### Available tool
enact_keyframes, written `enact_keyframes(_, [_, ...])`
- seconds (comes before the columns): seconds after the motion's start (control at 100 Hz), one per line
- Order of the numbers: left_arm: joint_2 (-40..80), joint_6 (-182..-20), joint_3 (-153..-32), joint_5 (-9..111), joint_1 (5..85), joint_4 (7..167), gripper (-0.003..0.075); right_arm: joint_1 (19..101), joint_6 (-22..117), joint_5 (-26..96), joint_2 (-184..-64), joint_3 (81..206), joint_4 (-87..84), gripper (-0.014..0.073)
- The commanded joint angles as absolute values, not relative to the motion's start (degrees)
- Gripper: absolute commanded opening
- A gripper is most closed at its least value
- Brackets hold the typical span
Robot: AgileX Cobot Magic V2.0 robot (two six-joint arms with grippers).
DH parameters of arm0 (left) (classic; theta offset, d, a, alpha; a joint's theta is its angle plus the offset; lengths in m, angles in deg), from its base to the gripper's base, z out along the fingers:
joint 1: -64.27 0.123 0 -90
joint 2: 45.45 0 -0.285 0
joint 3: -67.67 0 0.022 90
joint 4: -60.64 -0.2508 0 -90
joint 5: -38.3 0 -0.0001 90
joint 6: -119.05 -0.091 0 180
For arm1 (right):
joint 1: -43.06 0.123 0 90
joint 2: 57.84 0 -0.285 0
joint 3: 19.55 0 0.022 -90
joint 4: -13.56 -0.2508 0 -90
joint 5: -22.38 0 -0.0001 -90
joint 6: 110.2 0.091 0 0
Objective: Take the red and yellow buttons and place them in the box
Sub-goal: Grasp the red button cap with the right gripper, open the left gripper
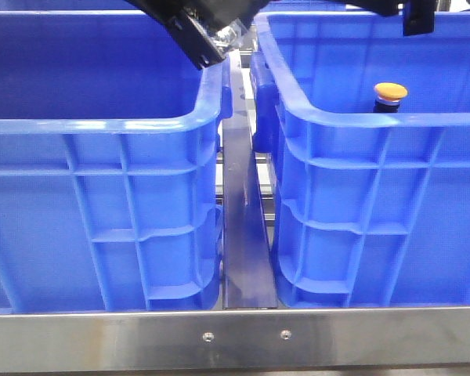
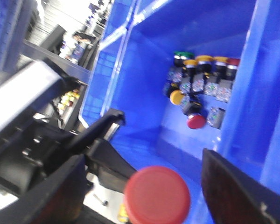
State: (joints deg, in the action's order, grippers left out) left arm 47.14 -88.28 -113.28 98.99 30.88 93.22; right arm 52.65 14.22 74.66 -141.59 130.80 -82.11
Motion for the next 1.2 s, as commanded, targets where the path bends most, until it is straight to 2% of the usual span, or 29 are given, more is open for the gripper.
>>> enact_keyframes(0.0, [45.24, -88.31, -114.72, 97.44, 30.48, 96.21, -0.0012, 53.29, 14.07, 75.45, -139.78, 132.41, -83.49, 0.0538])
enact_keyframes(0.55, [45.24, -88.31, -114.72, 97.44, 30.48, 96.21, -0.0012, 54.62, 14.07, 78.45, -142.14, 132.36, -83.1, 0.0531])
enact_keyframes(0.65, [45.24, -88.31, -114.72, 97.44, 30.48, 96.21, -0.0012, 54.62, 14.07, 78.97, -142.14, 132.36, -83.1, 0.0449])
enact_keyframes(0.78, [45.24, -88.31, -114.72, 97.44, 30.48, 96.21, -0.0008, 54.62, 14.07, 79.83, -142.14, 132.36, -83.1, 0.025])
enact_keyframes(0.88, [45.24, -88.31, -114.72, 97.57, 30.48, 96.21, 0.0005, 54.62, 14.07, 80.33, -142.14, 132.36, -83.1, 0.0195])
enact_keyframes(1.0, [45.24, -88.31, -114.72, 97.35, 30.48, 96.32, 0.0132, 54.62, 14.07, 80.45, -142.14, 132.36, -83.1, 0.0195])
enact_keyframes(1.12, [45.24, -88.31, -114.72, 97.35, 30.48, 96.32, 0.0358, 54.62, 14.07, 80.71, -142.14, 132.36, -83.1, 0.0195])
enact_keyframes(1.13, [45.24, -88.31, -114.72, 97.35, 30.48, 96.32, 0.0398, 54.62, 14.07, 80.79, -142.14, 132.36, -83.1, 0.0195])
enact_keyframes(1.19, [45.24, -88.31, -114.72, 97.45, 30.48, 96.32, 0.0479, 54.62, 14.07, 81.05, -142.14, 132.36, -83.1, 0.0195])
